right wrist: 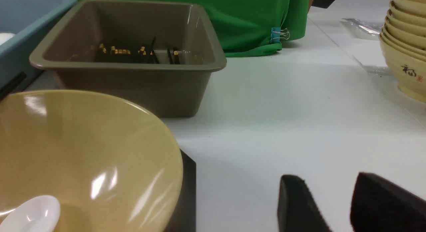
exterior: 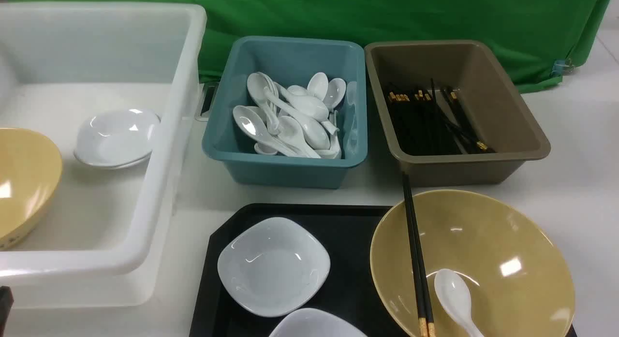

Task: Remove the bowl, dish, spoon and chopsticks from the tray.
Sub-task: Use the right arm to grab the chopsticks

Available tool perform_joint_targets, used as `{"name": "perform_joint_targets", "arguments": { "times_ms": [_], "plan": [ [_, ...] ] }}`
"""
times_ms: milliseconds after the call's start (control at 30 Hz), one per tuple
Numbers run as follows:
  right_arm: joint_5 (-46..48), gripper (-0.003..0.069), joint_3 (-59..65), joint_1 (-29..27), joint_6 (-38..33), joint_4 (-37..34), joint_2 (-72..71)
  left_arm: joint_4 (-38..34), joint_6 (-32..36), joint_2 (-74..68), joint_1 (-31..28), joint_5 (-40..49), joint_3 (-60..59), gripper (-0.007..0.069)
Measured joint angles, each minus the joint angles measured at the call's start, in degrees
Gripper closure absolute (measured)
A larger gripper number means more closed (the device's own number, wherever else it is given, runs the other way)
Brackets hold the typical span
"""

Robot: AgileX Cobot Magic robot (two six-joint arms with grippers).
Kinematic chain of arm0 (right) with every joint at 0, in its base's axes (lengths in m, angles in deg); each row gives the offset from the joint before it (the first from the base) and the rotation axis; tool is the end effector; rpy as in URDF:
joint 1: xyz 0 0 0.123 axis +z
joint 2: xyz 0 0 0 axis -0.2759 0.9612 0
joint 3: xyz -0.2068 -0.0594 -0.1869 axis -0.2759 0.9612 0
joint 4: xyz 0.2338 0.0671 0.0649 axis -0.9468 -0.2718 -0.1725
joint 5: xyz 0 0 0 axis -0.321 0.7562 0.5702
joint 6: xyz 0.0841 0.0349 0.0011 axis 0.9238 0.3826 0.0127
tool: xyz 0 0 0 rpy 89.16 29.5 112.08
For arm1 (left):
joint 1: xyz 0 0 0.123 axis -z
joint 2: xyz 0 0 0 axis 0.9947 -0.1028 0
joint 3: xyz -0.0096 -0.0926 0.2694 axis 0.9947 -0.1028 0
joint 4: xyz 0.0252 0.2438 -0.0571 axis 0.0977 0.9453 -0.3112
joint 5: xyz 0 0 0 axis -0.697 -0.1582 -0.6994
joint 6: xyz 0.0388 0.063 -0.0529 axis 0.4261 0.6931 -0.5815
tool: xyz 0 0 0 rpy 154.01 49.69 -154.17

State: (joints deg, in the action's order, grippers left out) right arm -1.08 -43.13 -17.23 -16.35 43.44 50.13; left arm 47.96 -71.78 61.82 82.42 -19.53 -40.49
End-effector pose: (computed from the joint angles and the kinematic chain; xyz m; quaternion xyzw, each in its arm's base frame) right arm 0.0582 -0.0035 0.1917 0.0255 0.7492 -0.0080 0.6618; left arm 0.0581 0.0019 0.1947 0.0433 0.7413 0.0598 0.6671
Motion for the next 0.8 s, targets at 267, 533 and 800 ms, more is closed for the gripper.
{"name": "perform_joint_targets", "arguments": {
  "times_ms": [267,533,800],
  "plan": [
    [0.00,0.0417,0.00,0.00,0.00,0.00,0.00,0.00,0.00,0.00,0.00,0.00,0.00,0.0603],
    [0.00,0.0417,0.00,0.00,0.00,0.00,0.00,0.00,0.00,0.00,0.00,0.00,0.00,0.0603],
    [0.00,0.0417,0.00,0.00,0.00,0.00,0.00,-12.48,-3.43,0.00,0.00,-5.62,0.00,0.0603]
  ]
}}
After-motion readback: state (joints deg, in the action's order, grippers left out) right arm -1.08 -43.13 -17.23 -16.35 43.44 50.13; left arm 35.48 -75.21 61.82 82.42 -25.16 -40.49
